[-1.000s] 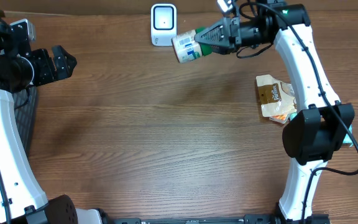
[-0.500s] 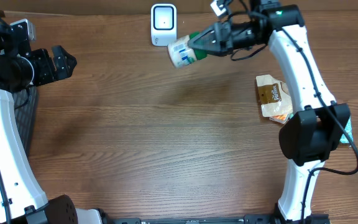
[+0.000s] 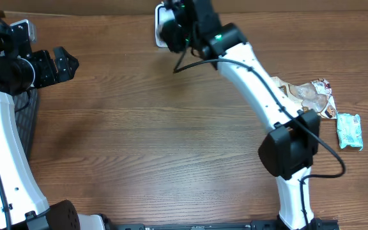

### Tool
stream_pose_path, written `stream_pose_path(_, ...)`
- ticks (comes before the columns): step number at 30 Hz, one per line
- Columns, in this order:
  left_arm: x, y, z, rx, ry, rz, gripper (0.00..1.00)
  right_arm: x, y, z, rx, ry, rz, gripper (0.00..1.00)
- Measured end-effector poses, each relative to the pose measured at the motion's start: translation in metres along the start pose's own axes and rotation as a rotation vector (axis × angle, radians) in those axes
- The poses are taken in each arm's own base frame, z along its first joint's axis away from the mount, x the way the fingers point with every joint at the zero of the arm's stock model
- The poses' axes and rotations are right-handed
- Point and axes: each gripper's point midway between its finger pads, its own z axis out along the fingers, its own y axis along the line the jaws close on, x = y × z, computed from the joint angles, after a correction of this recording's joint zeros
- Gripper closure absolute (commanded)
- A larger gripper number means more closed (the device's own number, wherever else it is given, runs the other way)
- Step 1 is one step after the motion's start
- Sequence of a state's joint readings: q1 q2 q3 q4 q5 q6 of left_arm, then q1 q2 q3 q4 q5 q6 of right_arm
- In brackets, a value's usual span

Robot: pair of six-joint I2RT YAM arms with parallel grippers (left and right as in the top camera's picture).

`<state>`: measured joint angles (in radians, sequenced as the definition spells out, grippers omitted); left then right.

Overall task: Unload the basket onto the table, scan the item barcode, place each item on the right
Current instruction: 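Lift the jar and carry it up to the scanner, then hold the jar in front of the white scanner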

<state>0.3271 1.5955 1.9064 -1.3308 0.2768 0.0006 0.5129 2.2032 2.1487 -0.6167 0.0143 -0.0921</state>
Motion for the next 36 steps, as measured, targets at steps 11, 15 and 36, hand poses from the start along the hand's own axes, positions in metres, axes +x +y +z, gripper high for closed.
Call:
stream_pose_path(11,0.0,0.0,0.0,0.0,0.0,0.0,0.0,-0.031,-0.047,0.068,0.3,-0.253,-0.464,0.8)
stream_pose_path(15,0.0,0.0,0.0,0.0,0.0,0.0,0.0,-0.022,-0.051,0.085,0.349,-0.24,-0.644,0.8)
stream_pose_path(36,0.0,0.0,0.0,0.0,0.0,0.0,0.0,-0.003,-0.066,0.112,0.447,-0.185,-0.997,0.79)
